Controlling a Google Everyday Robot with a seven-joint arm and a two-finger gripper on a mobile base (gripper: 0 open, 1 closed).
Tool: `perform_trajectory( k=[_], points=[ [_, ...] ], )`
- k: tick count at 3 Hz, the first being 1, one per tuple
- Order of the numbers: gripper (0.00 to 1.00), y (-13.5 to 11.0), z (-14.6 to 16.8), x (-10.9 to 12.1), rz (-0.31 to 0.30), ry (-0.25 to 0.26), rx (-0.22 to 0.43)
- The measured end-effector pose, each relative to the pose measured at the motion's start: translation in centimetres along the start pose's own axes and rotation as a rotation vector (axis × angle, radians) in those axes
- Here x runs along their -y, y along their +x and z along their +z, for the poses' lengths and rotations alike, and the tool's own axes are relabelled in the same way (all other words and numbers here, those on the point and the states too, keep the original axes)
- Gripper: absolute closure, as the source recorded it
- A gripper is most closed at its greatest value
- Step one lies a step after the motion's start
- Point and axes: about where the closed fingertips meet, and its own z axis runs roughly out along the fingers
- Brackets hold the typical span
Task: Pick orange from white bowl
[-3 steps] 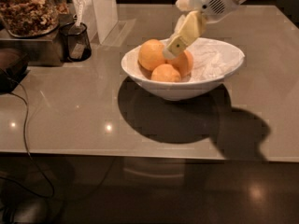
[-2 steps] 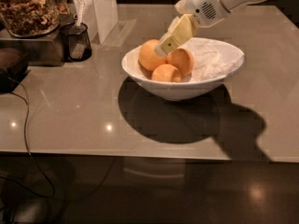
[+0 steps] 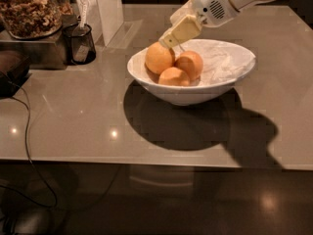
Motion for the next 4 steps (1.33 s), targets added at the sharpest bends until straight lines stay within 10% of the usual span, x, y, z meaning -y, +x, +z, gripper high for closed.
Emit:
perform_trajectory(
  k=[1,2,4],
  points=[
    [0.66,0.0,0.0,0.0,0.000,0.000,0.000],
    [0.62,0.7,2.2,-0.1,0.041,-0.006,-0.017],
    [0.18,1.4,5.0,-0.1,0.082,0.009,-0.052]
  ],
)
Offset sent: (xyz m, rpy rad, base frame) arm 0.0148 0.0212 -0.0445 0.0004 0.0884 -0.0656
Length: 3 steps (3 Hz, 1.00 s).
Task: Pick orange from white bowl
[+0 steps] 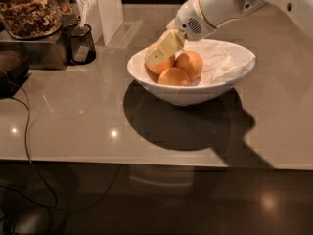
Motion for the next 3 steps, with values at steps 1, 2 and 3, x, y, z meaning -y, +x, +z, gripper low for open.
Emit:
perform_trajectory(
  k=[1,2,3],
  points=[
    [0.23,0.1,0.7,0.2,0.010,0.009,-0.003],
    [0.26,0.3,1.4,0.6,0.026,0.012,-0.008],
    [0.25,0.7,2.1,1.0,0.043,0.007,-0.015]
  ],
)
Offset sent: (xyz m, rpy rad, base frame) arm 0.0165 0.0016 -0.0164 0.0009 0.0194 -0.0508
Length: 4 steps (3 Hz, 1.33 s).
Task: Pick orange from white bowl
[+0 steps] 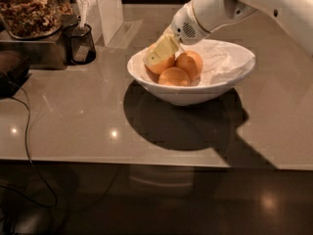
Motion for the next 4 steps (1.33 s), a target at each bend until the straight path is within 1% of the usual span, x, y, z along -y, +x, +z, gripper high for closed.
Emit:
perform_trajectory(
  k=[4],
  points=[
    [0.24,2.6,2.5,0.9,0.071,-0.046,-0.042]
  ],
)
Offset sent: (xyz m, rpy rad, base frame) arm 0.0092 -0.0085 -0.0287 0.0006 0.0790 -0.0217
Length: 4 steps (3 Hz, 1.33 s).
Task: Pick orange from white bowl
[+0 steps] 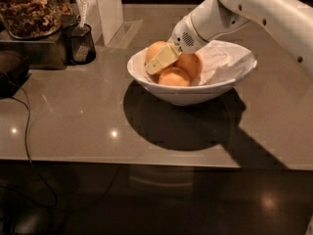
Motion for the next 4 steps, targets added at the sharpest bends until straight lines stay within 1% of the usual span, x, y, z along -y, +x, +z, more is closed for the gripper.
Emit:
perform_trajectory(
  k=[1,2,3,4],
  points=[
    [0.38,0.4,0.7,0.2,0.011,-0.014,-0.011],
    [0.54,0.5,0.7,0.2,0.012,-0.015,-0.012],
    [0.78,0.3,0.3,0.0,0.003,-0.018,0.012],
    [1.00,-1.6,-3.7,-0.8,-0.047,-0.035,0.176]
  ],
)
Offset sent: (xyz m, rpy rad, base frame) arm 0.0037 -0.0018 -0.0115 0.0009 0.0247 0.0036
